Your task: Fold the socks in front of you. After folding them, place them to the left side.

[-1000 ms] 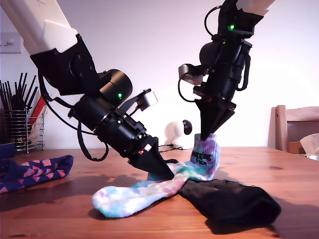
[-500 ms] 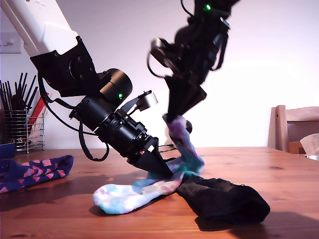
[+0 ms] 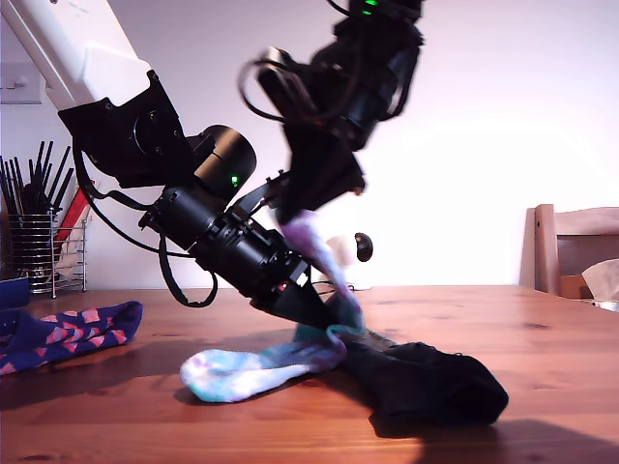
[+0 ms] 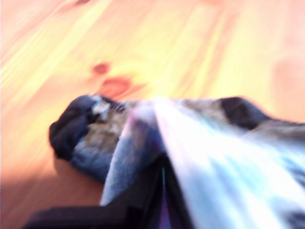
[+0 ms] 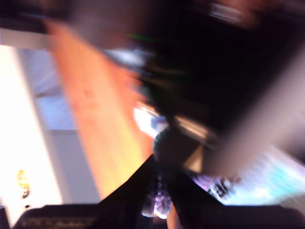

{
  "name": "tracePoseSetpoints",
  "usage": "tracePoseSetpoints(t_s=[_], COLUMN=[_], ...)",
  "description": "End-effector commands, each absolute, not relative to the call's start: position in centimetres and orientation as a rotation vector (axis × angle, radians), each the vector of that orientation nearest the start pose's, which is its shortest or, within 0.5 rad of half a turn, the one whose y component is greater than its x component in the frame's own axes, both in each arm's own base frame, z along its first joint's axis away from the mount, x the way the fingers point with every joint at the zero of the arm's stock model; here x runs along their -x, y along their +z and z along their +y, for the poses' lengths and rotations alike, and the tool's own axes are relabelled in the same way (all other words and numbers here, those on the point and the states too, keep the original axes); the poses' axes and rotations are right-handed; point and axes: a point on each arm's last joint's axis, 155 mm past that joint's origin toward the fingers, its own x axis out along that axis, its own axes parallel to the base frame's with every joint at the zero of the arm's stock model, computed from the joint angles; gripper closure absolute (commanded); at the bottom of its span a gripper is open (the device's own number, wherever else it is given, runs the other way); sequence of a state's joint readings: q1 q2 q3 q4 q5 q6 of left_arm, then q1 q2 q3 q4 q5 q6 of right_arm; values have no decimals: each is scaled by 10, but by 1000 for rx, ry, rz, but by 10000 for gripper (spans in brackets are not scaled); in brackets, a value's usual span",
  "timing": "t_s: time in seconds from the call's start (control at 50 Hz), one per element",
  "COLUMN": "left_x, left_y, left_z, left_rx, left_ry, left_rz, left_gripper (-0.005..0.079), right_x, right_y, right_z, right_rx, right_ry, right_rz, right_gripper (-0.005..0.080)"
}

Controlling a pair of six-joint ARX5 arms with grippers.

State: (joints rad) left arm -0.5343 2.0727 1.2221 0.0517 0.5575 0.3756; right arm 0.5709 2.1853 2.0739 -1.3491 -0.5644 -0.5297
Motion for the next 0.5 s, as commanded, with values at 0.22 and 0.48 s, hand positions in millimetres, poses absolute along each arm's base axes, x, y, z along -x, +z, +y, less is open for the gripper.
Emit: tracePoseSetpoints(t_s=[0.22, 0.48], left_x=[-373, -354], left_y=[9, 5], left_z=[-344, -336], left_rx=[-276, -238], left_ry=[-1217, -1259], left_rz=[717, 810], left_gripper=[766, 766], right_x=[-314, -314], right_y=[168, 178], right_z=[327, 324], right_rx=[404, 405], right_ry=[1329, 1326], right_rz=[1143, 1119], right_gripper=[763, 763])
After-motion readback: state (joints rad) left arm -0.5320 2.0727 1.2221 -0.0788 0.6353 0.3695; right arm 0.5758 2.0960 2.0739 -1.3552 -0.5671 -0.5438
